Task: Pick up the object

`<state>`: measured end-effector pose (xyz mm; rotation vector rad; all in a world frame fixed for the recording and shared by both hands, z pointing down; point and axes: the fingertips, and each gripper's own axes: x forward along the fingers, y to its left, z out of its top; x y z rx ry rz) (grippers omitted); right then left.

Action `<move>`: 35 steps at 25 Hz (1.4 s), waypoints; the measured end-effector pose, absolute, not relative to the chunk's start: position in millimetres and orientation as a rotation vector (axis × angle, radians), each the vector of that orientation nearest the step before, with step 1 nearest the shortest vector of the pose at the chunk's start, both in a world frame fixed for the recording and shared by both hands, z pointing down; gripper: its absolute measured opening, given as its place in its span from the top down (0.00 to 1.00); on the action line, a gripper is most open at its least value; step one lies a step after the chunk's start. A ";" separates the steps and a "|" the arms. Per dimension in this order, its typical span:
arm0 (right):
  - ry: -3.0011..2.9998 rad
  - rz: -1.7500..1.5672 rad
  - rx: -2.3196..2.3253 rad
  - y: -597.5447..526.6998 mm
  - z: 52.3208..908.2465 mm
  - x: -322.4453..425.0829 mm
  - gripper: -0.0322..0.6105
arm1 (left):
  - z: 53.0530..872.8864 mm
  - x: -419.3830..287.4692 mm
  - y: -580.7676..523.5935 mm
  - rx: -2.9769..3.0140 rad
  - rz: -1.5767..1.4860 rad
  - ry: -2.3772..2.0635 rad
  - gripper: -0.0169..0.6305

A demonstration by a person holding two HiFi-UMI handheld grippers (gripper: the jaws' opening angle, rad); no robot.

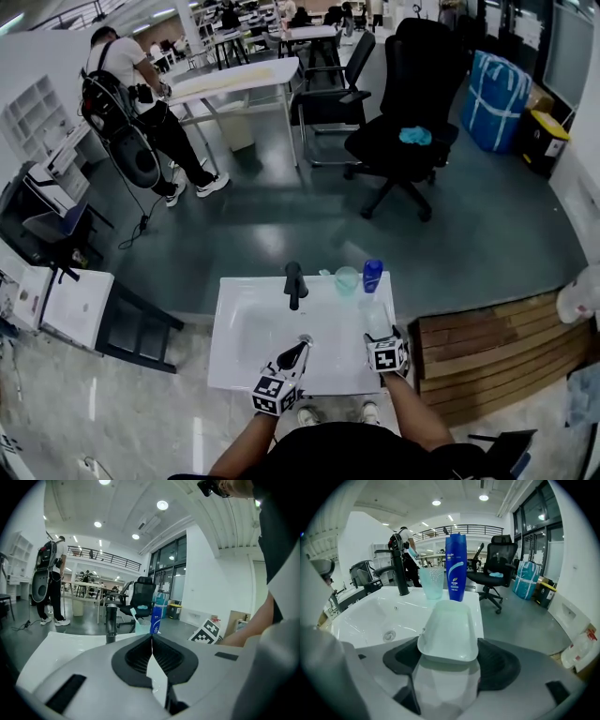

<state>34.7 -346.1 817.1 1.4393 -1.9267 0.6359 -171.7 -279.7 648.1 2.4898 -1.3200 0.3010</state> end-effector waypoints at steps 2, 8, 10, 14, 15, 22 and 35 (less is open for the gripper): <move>-1.933 0.623 1.439 -345.5 815.0 35.0 0.35 | 649.8 -171.2 -277.7 2.486 0.308 -1.314 0.94; -1.980 0.598 1.459 -341.0 791.3 37.0 0.35 | 648.8 -166.9 -273.6 2.486 0.314 -1.309 0.94; -2.001 0.578 1.471 -341.1 780.0 36.7 0.36 | 648.0 -166.3 -273.4 2.488 0.311 -1.308 0.94; -2.055 0.531 1.497 -342.5 752.9 36.0 0.36 | 645.3 -163.5 -274.8 2.473 0.266 -1.304 0.94; -2.073 0.517 1.509 -343.0 745.4 35.8 0.35 | 644.3 -162.7 -274.8 2.470 0.255 -1.303 0.94; -2.219 0.400 1.565 -345.6 674.6 24.9 0.35 | 630.4 -158.1 -273.9 2.496 0.229 -1.307 0.94; -2.333 0.276 1.649 -321.6 597.7 24.5 0.35 | 615.9 -162.7 -272.1 2.528 0.208 -1.361 0.94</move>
